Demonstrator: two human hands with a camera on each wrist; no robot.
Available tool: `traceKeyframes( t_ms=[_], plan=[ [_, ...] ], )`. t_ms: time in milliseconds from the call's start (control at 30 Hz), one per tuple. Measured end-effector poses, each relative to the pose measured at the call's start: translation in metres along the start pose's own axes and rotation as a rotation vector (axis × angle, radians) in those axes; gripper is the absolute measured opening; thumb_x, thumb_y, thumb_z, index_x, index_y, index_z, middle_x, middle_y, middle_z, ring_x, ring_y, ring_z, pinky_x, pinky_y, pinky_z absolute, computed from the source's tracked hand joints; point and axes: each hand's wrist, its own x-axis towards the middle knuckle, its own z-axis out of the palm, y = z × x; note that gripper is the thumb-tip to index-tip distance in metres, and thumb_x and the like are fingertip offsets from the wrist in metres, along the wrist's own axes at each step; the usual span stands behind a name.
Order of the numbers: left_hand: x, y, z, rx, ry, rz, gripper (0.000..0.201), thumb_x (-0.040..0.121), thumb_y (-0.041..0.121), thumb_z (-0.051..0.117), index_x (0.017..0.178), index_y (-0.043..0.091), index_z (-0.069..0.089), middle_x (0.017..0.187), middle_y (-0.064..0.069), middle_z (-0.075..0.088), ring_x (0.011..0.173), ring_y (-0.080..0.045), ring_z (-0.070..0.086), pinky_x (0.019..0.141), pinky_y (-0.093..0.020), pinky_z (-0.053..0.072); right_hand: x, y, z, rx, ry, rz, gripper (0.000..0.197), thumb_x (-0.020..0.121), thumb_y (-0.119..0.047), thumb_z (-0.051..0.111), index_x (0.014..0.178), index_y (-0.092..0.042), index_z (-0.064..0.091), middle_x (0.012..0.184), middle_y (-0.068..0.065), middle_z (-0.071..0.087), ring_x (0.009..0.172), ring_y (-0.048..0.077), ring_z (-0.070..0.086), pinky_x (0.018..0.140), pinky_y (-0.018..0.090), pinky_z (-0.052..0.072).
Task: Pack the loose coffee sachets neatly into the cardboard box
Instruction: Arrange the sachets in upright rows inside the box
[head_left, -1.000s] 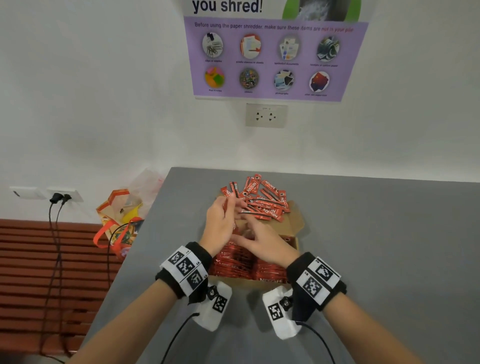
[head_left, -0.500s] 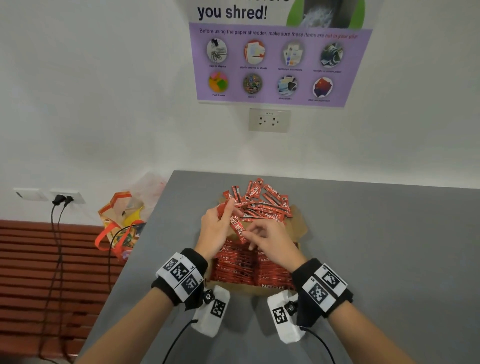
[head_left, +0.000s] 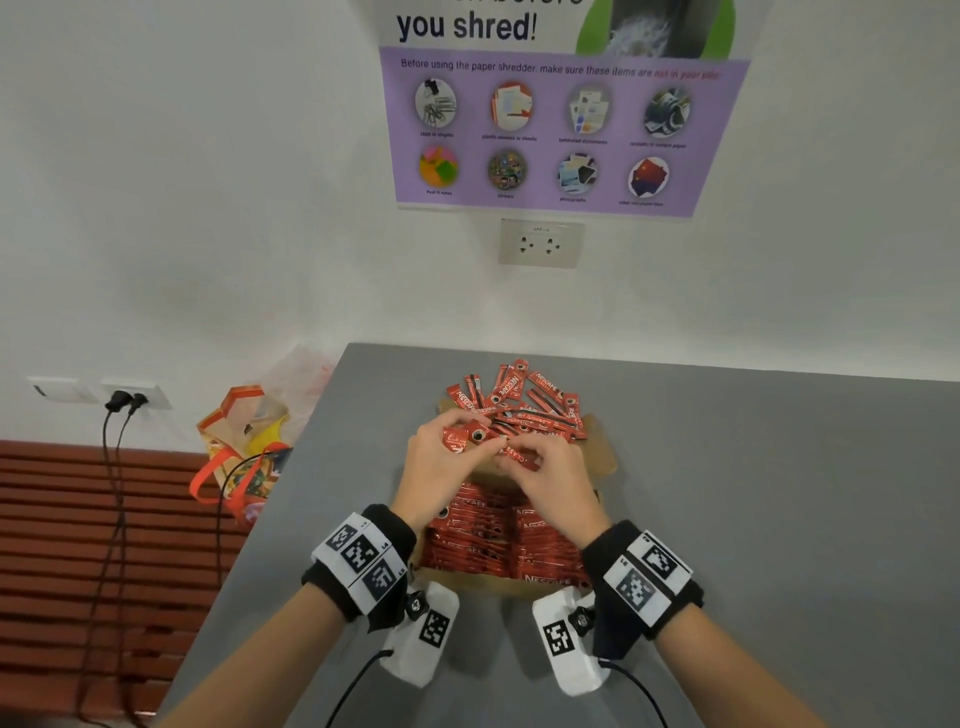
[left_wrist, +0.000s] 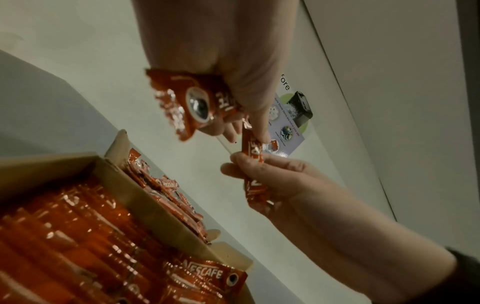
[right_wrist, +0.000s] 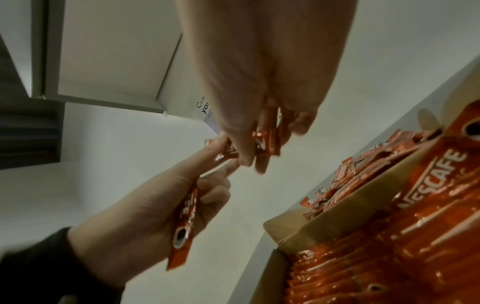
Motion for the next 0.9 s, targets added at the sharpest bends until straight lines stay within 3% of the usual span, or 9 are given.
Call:
traceKeyframes(
  t_ms=[33,100,167,300,500,567,700,833,900],
  plan=[
    [-0.002,-0.001,0.0,0.006,-0.004,-0.014,0.031,0.071,0.036,0.077,0.094,0.016,0.071,0.09,0.005,0.072,0.087,-0.009,0.067,0.086,-0.031,0.053,0.0,0.0,0.001,-0.013,0.006,0.002,0.007,0.083,-0.029,0.068,0.083,-0.024,0.072,0.082,-0.009,0.064,0.081,0.009,0.055,0.076,0.027,0.043],
    [-0.005,0.001,0.001,-0.012,-0.021,-0.012,0.025,0.072,0.031,0.077,0.091,0.015,0.073,0.086,0.004,0.073,0.083,-0.01,0.068,0.082,-0.033,0.054,-0.002,-0.001,0.004,-0.035,-0.021,0.002,0.028,0.081,-0.028,0.071,0.057,-0.033,0.057,0.067,-0.014,0.052,0.068,0.001,0.045,0.068,0.018,0.035],
    [-0.007,0.006,0.003,-0.013,-0.026,0.044,0.014,0.075,0.022,0.076,0.088,0.019,0.073,0.083,0.007,0.073,0.08,-0.004,0.067,0.08,-0.023,0.051,-0.004,-0.002,0.007,-0.005,-0.041,0.018,0.037,0.082,-0.026,0.07,0.052,-0.03,0.05,0.056,-0.011,0.049,0.056,0.004,0.043,0.059,0.013,0.032],
    [-0.002,0.005,-0.001,0.115,-0.001,0.09,0.022,0.074,0.028,0.077,0.094,0.028,0.068,0.085,0.013,0.069,0.087,0.008,0.061,0.082,-0.004,0.04,-0.006,-0.004,0.006,0.158,-0.01,0.069,0.008,0.085,-0.02,0.067,0.089,-0.013,0.067,0.07,0.0,0.068,0.06,0.008,0.063,0.063,0.022,0.052],
    [-0.005,-0.006,-0.006,0.226,-0.161,0.005,0.015,0.073,0.023,0.078,0.087,0.02,0.074,0.086,0.012,0.071,0.08,0.005,0.063,0.074,-0.006,0.044,-0.001,0.0,-0.004,0.254,0.048,0.19,0.034,0.082,-0.015,0.071,0.106,-0.019,0.047,0.071,-0.007,0.065,0.062,-0.003,0.062,0.062,0.007,0.05],
    [-0.004,-0.005,-0.006,0.218,-0.116,0.002,0.008,0.074,0.019,0.077,0.082,0.018,0.075,0.08,0.01,0.071,0.073,0.005,0.062,0.067,-0.005,0.044,-0.002,0.002,-0.002,0.255,0.021,0.186,0.036,0.08,-0.015,0.073,0.109,-0.012,0.052,0.075,-0.01,0.066,0.066,-0.003,0.064,0.07,0.014,0.054],
    [0.002,-0.009,-0.014,0.362,-0.173,-0.048,0.009,0.078,0.021,0.074,0.085,0.016,0.075,0.085,0.004,0.07,0.076,-0.005,0.062,0.069,-0.015,0.048,0.002,0.017,-0.008,0.128,0.122,0.109,0.065,0.073,-0.019,0.079,0.13,-0.026,0.047,0.102,-0.013,0.06,0.083,0.003,0.059,0.08,0.022,0.053],
    [0.005,-0.011,-0.014,0.489,-0.272,-0.048,0.013,0.08,0.023,0.071,0.088,0.013,0.074,0.09,0.0,0.07,0.08,-0.008,0.06,0.074,-0.019,0.048,0.005,0.027,-0.008,-0.158,-0.057,0.027,0.022,0.08,-0.028,0.071,0.102,-0.023,0.071,0.097,-0.009,0.067,0.088,0.004,0.054,0.09,0.035,0.048],
    [0.005,-0.012,-0.01,0.5,-0.269,-0.04,0.013,0.082,0.023,0.07,0.089,0.013,0.074,0.091,0.0,0.07,0.081,-0.008,0.059,0.076,-0.02,0.047,0.006,0.028,-0.007,-0.22,-0.104,0.003,0.019,0.085,-0.031,0.066,0.1,-0.023,0.073,0.097,-0.009,0.067,0.09,0.004,0.052,0.092,0.033,0.044]
  ],
)
